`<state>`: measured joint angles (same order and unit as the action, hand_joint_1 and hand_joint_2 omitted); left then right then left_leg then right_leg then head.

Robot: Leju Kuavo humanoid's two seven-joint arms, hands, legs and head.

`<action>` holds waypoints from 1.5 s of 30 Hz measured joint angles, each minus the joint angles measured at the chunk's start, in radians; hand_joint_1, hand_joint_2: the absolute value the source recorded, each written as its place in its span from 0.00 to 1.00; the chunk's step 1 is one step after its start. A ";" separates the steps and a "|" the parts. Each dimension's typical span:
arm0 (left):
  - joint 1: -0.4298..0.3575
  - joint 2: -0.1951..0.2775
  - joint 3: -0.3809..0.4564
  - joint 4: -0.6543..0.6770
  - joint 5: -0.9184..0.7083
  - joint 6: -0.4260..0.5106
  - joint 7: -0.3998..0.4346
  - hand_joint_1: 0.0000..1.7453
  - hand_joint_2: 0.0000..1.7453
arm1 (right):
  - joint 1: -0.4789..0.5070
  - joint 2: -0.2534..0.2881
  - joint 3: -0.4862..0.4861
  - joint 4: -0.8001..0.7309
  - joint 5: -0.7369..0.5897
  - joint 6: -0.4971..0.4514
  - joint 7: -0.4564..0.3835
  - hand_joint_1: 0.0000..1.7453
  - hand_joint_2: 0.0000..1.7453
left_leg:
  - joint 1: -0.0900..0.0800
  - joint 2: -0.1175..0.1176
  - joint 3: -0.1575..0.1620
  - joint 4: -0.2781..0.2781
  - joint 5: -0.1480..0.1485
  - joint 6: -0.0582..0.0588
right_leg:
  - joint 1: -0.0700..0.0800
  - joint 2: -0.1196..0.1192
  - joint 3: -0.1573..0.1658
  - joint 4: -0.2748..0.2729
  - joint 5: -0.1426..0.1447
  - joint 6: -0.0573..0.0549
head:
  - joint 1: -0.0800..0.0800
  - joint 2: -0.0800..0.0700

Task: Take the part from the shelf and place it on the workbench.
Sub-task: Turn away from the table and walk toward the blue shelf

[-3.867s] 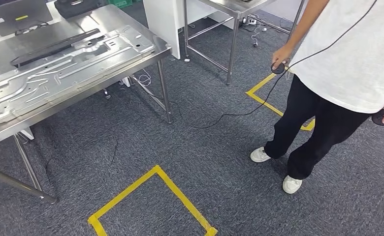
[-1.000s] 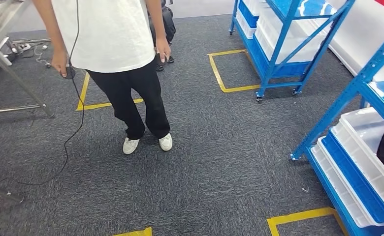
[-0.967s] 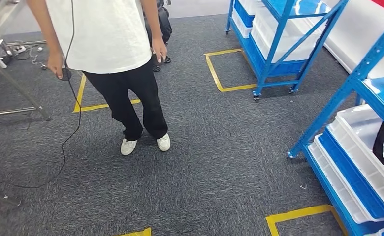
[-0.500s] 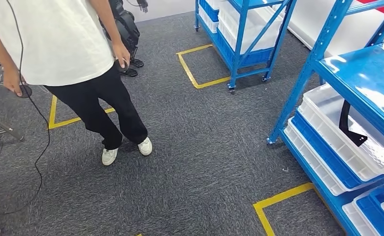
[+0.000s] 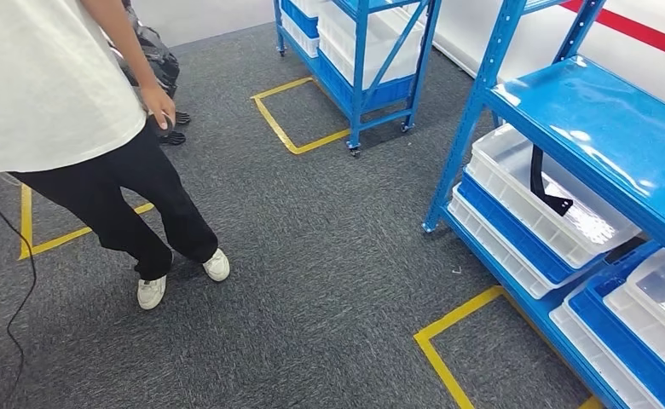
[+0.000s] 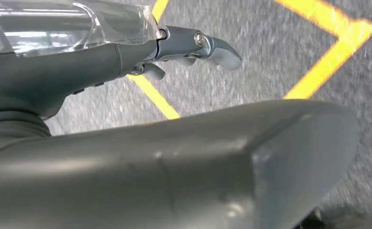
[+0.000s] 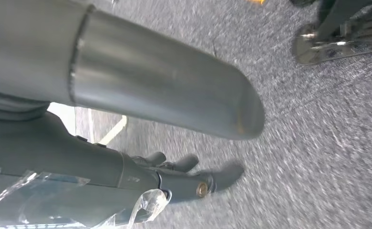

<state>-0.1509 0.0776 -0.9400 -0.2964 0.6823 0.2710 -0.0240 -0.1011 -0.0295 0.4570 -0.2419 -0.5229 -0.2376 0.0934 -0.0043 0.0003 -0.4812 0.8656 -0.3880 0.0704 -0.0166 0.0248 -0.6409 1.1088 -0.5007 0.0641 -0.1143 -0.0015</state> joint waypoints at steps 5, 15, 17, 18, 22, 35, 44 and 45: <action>-0.001 0.000 -0.001 0.000 0.003 -0.001 0.000 0.00 0.00 | -0.001 0.000 0.008 0.000 -0.008 0.000 0.001 0.00 0.00 | -0.002 0.060 0.001 0.001 -0.002 -0.001 | 0.000 -0.034 0.034 -0.035 0.048 0.001 | 0.000 0.000; -0.005 -0.001 -0.002 0.000 0.012 0.000 0.000 0.00 0.00 | -0.007 -0.002 0.019 0.000 -0.027 -0.007 -0.002 0.00 0.00 | 0.001 0.025 -0.088 0.222 -0.137 -0.042 | 0.005 -0.027 0.118 -0.234 0.126 -0.046 | 0.000 0.000; -0.001 -0.001 -0.005 0.000 0.018 0.002 0.000 0.00 0.00 | -0.008 -0.002 0.022 0.000 -0.034 -0.009 -0.004 0.00 0.00 | 0.004 0.012 -0.143 0.347 -0.180 -0.045 | 0.005 -0.003 0.114 -0.233 0.130 -0.049 | 0.000 0.000; 0.000 -0.001 -0.008 0.000 0.019 0.002 0.000 0.00 0.00 | -0.007 -0.002 0.023 0.000 -0.037 -0.010 -0.005 0.00 0.00 | 0.005 0.010 -0.143 0.350 -0.171 -0.045 | 0.005 0.010 0.112 -0.233 0.132 -0.048 | 0.000 0.000; -0.004 -0.001 -0.016 0.000 0.021 0.004 0.000 0.00 0.00 | -0.007 -0.002 0.027 0.000 -0.045 -0.011 -0.005 0.00 0.00 | 0.012 -0.054 -0.009 0.073 -0.044 -0.041 | 0.003 0.063 0.106 -0.231 0.142 -0.036 | 0.000 0.000; -0.003 -0.004 -0.023 0.000 0.022 0.007 0.000 0.00 0.00 | -0.002 -0.006 0.041 0.001 -0.049 -0.013 -0.005 0.00 0.00 | 0.002 0.052 0.008 0.005 -0.012 -0.005 | 0.003 -0.025 -0.006 0.023 0.033 0.000 | 0.002 0.000; -0.009 -0.005 -0.023 0.000 0.022 0.007 0.000 0.00 0.00 | -0.006 -0.006 0.045 0.001 -0.049 -0.013 -0.005 0.00 0.00 | -0.002 0.064 -0.021 0.093 -0.083 -0.039 | 0.013 -0.057 0.131 -0.238 0.120 -0.050 | 0.002 0.000; -0.008 -0.005 -0.023 0.000 0.022 0.007 -0.001 0.00 0.00 | -0.007 -0.006 0.046 0.001 -0.049 -0.013 -0.005 0.00 0.00 | 0.002 0.036 -0.052 0.168 -0.121 -0.043 | 0.012 -0.047 0.130 -0.238 0.122 -0.053 | 0.002 0.000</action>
<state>-0.1589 0.0726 -0.9632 -0.2964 0.7041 0.2777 -0.0246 -0.1082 -0.0352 0.5034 -0.2407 -0.5714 -0.2506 0.0883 -0.0027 0.0363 -0.5335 1.0336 -0.5088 0.0275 -0.0047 -0.0224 -0.5107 0.8705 -0.3790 0.0109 -0.1126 -0.0015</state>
